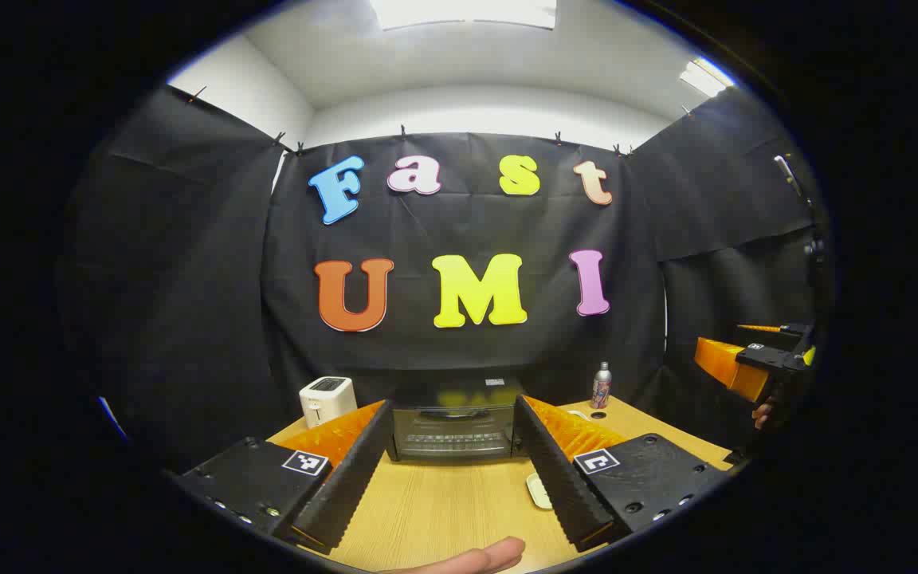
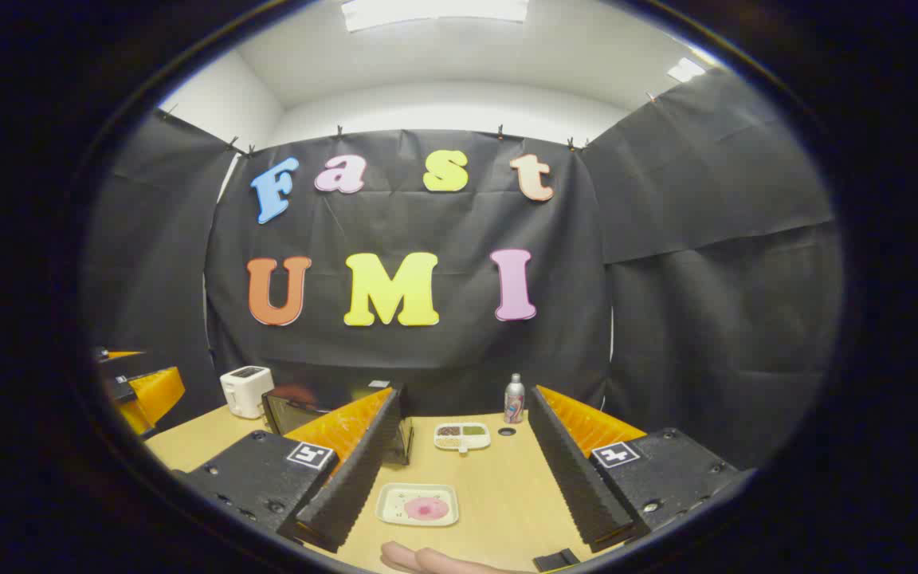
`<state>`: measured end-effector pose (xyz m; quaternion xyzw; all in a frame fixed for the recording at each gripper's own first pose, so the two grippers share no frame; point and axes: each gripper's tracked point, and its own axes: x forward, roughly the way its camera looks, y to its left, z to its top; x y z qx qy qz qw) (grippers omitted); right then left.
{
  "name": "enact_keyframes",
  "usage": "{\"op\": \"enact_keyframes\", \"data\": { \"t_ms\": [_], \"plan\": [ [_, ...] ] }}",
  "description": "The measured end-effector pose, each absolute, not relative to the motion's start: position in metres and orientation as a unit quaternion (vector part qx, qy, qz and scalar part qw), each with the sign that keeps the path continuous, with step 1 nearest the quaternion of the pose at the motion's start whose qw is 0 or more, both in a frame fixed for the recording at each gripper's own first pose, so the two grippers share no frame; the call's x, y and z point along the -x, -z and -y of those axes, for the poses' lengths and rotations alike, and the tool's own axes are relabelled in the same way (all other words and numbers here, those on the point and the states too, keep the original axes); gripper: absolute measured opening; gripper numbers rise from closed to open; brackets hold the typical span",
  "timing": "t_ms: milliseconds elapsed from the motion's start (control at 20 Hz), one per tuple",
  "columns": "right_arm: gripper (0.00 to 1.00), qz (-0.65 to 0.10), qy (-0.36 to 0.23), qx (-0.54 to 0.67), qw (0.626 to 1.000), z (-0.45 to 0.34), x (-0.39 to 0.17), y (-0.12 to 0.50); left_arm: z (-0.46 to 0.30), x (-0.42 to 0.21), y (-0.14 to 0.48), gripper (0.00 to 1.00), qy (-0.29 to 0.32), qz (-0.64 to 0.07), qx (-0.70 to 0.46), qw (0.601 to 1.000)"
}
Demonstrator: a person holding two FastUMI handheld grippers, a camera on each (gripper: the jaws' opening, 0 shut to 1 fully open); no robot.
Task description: Open the electric oven with the left hand, put the food in, and close the electric oven.
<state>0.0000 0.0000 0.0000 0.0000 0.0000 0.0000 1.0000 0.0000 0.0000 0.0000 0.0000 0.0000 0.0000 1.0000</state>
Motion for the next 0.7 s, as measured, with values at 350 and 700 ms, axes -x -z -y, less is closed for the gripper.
{"op": "enact_keyframes", "data": {
  "t_ms": [350,700],
  "plan": [
    [1.00,0.003,-0.002,0.011,1.000,0.006,0.001,-0.003,-0.004,0.002,-0.014,0.96,-0.011,0.011,0.002,1.000],
    [1.00,0.005,-0.006,0.003,1.000,0.005,0.000,0.001,-0.010,-0.009,-0.005,0.96,-0.007,0.000,0.016,1.000]
  ]
}}
